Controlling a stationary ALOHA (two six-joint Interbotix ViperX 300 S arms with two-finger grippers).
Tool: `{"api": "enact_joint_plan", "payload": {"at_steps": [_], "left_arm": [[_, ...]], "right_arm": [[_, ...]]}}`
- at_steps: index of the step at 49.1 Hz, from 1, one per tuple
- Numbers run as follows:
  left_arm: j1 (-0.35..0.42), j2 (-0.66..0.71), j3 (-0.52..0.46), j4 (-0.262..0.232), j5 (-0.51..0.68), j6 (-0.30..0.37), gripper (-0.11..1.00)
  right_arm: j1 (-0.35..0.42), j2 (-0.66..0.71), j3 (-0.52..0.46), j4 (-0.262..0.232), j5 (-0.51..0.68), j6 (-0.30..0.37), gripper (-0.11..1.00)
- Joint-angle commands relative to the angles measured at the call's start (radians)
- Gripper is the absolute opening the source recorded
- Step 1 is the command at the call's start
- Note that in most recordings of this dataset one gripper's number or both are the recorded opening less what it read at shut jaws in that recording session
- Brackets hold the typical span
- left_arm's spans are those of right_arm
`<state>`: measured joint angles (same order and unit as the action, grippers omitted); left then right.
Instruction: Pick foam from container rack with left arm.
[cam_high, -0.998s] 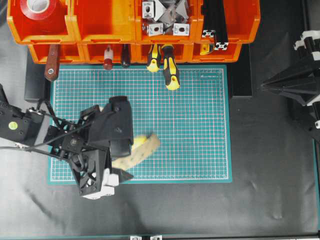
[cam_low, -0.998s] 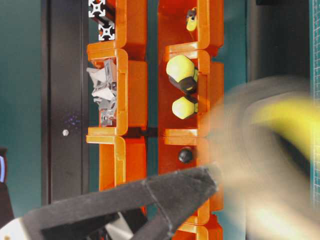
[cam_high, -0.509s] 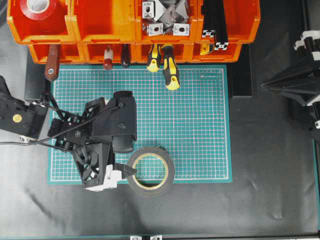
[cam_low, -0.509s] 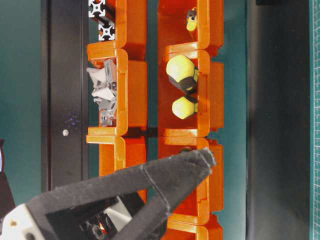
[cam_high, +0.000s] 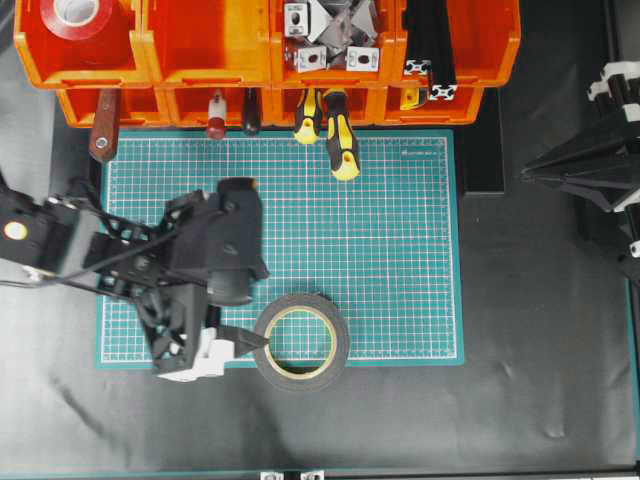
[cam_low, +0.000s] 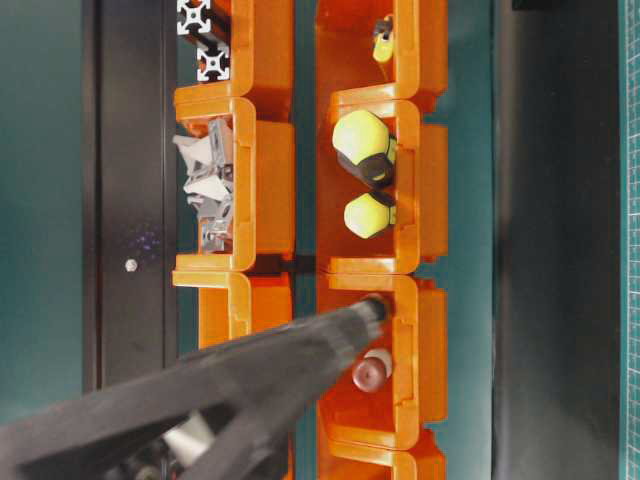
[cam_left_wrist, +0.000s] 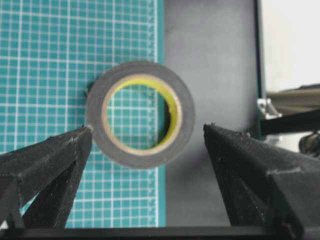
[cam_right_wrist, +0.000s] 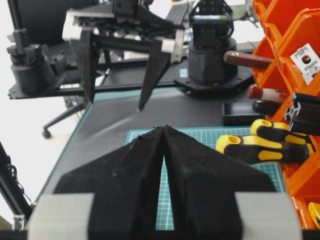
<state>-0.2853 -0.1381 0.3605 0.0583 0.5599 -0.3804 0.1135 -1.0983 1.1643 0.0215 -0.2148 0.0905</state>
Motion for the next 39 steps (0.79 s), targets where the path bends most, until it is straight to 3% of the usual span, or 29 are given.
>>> {"api": "enact_joint_plan", "payload": {"at_steps": [1,13,27,39], "left_arm": [[0.000,-0.071,0.012,0.003,-0.002,0.006,0.91],[0.000,-0.278,0.126,0.003,-0.005,0.020,0.90],[-0.003,-0.548,0.288,0.003,-0.046,0.133,0.87],[0.003,-0.735,0.354,0.003,-0.046,0.206,0.87]], "right_arm": [[0.002,0.006,-0.031,0.002,-0.003,0.000,0.00],[0.002,0.006,-0.031,0.000,-0.003,0.000,0.00],[0.000,0.006,-0.031,0.002,-0.003,0.000,0.00],[0.002,0.006,-0.031,0.002,-0.003,0.000,0.00]]}}
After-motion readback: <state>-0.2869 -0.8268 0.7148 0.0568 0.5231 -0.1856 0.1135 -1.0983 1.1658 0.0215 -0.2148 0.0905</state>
